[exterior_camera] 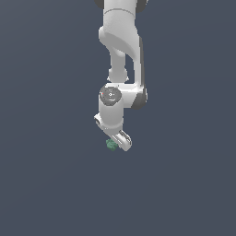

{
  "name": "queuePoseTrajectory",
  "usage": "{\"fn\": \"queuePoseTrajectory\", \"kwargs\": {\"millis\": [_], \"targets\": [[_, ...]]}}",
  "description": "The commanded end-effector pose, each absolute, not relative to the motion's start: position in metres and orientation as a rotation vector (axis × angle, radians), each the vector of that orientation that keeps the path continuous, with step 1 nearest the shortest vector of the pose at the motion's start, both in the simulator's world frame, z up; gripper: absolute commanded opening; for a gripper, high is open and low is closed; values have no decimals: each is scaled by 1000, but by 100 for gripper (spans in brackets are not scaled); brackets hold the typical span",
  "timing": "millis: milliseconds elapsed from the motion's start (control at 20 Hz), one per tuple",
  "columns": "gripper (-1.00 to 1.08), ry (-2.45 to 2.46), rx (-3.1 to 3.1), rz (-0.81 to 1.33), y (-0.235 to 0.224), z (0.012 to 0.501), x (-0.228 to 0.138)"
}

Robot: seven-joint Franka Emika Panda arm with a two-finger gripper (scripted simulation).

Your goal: Pick up the object and move it to a goal position.

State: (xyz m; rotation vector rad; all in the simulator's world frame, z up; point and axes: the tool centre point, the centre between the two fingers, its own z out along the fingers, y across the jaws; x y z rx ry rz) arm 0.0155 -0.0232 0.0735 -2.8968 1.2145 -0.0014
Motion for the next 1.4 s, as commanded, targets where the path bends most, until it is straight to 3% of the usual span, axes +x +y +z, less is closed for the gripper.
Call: {"fn": "queuePoseTrajectory", "kwargs": {"millis": [0,350,400,1350], "targets": [[100,1217,-2896,0,-23,60,15],[100,1218,-2896,0,-23,45,16],[-100,1218,-2896,0,-23,45,16],[-100,1218,-2895,0,-15,61,7]]}}
